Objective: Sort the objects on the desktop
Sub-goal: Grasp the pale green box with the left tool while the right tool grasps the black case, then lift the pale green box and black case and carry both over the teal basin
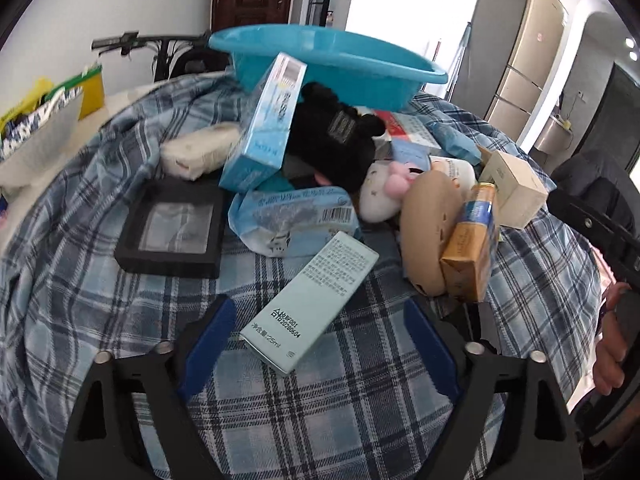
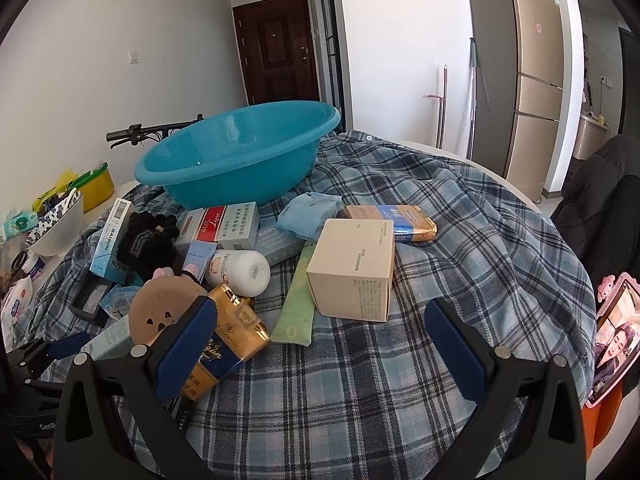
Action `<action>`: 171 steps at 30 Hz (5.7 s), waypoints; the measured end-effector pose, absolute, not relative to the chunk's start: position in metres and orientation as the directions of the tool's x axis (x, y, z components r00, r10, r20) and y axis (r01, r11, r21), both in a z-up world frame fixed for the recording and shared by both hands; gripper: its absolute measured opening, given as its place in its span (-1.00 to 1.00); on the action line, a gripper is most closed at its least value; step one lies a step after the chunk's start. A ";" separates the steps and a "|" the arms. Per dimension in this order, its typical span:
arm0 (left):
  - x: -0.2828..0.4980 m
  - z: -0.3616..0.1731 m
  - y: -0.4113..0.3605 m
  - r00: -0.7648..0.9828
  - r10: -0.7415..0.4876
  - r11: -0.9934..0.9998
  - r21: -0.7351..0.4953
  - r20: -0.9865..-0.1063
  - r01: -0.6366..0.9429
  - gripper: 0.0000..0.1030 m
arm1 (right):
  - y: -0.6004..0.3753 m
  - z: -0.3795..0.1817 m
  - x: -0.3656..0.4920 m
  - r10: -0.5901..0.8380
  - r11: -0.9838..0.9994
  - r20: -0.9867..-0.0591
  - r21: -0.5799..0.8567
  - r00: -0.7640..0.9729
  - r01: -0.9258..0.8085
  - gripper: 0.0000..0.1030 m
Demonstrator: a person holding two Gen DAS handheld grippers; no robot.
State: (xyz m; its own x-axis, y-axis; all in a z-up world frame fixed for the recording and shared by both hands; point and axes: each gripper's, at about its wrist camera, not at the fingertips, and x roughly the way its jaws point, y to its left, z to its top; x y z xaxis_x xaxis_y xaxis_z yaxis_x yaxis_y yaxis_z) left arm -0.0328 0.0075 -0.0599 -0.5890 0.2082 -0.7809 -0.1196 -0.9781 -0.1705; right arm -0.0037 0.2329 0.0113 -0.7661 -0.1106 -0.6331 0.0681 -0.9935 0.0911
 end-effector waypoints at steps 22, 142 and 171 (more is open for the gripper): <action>-0.007 -0.056 -0.008 -0.646 0.142 -0.988 -0.147 -0.750 -0.047 -0.27 | 0.153 -0.021 0.047 -0.248 -0.958 -0.679 0.064 -0.691 0.281 0.83; -0.008 0.160 0.027 -0.976 0.090 -0.995 0.027 -0.199 -0.097 -0.40 | 0.176 0.172 0.015 -0.196 -0.980 -0.202 0.013 -0.960 0.198 -0.44; -0.146 0.193 0.025 -0.982 0.114 -0.993 -0.048 -0.153 -0.108 -0.40 | 0.165 0.213 -0.110 -0.203 -0.979 -0.196 0.039 -0.959 0.199 -0.44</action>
